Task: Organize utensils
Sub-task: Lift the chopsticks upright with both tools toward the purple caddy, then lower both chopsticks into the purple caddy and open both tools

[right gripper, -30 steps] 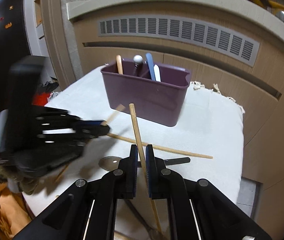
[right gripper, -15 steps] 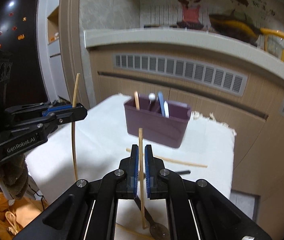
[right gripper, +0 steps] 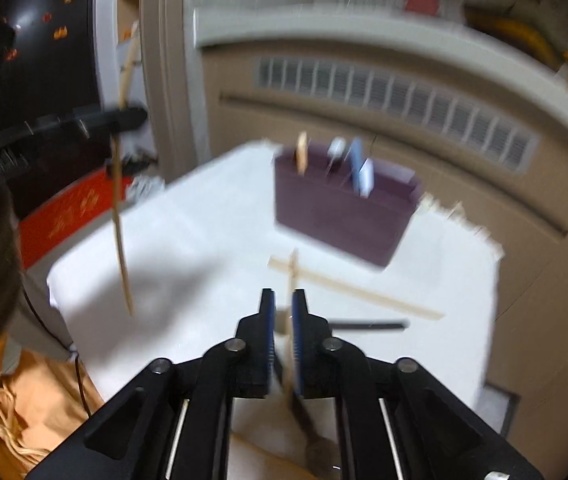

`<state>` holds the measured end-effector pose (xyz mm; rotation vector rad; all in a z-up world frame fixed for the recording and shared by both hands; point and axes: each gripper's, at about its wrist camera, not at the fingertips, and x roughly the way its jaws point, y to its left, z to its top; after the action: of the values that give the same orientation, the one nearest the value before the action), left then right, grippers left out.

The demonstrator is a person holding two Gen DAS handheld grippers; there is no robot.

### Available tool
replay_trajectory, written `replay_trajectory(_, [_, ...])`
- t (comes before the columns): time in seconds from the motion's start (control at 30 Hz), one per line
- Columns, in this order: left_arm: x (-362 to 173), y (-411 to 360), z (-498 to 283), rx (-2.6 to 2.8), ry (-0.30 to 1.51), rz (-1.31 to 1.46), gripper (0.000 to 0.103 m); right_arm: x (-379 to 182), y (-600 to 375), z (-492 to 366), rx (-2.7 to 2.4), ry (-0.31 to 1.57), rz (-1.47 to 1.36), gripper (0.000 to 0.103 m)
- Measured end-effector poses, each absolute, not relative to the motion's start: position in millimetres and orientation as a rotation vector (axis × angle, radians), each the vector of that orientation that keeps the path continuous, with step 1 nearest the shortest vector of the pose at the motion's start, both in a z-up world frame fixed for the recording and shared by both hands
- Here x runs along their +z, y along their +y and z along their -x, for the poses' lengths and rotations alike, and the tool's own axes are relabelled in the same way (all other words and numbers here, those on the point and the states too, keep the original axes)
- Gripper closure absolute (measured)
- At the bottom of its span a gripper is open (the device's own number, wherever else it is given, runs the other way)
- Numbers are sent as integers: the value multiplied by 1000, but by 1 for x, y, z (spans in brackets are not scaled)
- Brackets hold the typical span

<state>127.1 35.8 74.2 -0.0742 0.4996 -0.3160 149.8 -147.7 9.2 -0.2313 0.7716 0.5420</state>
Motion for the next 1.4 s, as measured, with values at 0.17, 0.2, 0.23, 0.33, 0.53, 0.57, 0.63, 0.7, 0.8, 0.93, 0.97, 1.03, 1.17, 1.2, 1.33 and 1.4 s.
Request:
replay_trajectory(0.17, [50,48,-135,-316,549,119,98,-45,-124,-187,543,908,270,81])
replay_trajectory(0.2, [46,50,-137,-321,558,123,98,-54,-119,-197,527,926,285,81])
replay_trajectory(0.23, [43,51,-138,-324,564,128,98,-60,-118,-205,514,940,288,81])
replay_trajectory(0.33, [33,55,-143,-333,587,148,98,-71,-115,-230,447,956,290,81])
replay_trajectory(0.53, [21,62,-152,-354,617,174,98,-84,-122,-260,376,999,244,81])
replay_trajectory(0.57, [20,62,-153,-358,620,176,97,-88,-122,-262,382,1016,240,81])
replay_trajectory(0.63, [19,62,-154,-361,623,181,97,-96,-118,-264,396,1048,253,84])
replay_trajectory(0.7, [19,61,-154,-358,623,178,97,-97,-117,-262,401,1032,273,96])
replay_trajectory(0.8, [20,60,-153,-357,620,171,97,-88,-118,-253,425,1016,268,98])
replay_trajectory(0.93, [22,54,-149,-358,617,157,97,-56,-127,-227,444,926,237,98])
replay_trajectory(0.97, [23,51,-147,-359,616,154,97,-47,-130,-221,449,903,218,98])
replay_trajectory(1.03, [26,47,-144,-361,612,146,97,-29,-133,-213,460,858,186,98])
replay_trajectory(1.17, [35,40,-139,-358,600,133,98,6,-152,-187,483,754,117,98])
replay_trajectory(1.2, [38,38,-138,-358,597,128,98,16,-158,-181,483,722,101,98])
replay_trajectory(1.33, [61,31,-142,-378,559,122,98,53,-169,-172,478,617,51,98])
replay_trajectory(1.4, [87,28,-148,-388,505,111,98,82,-174,-166,466,540,40,98])
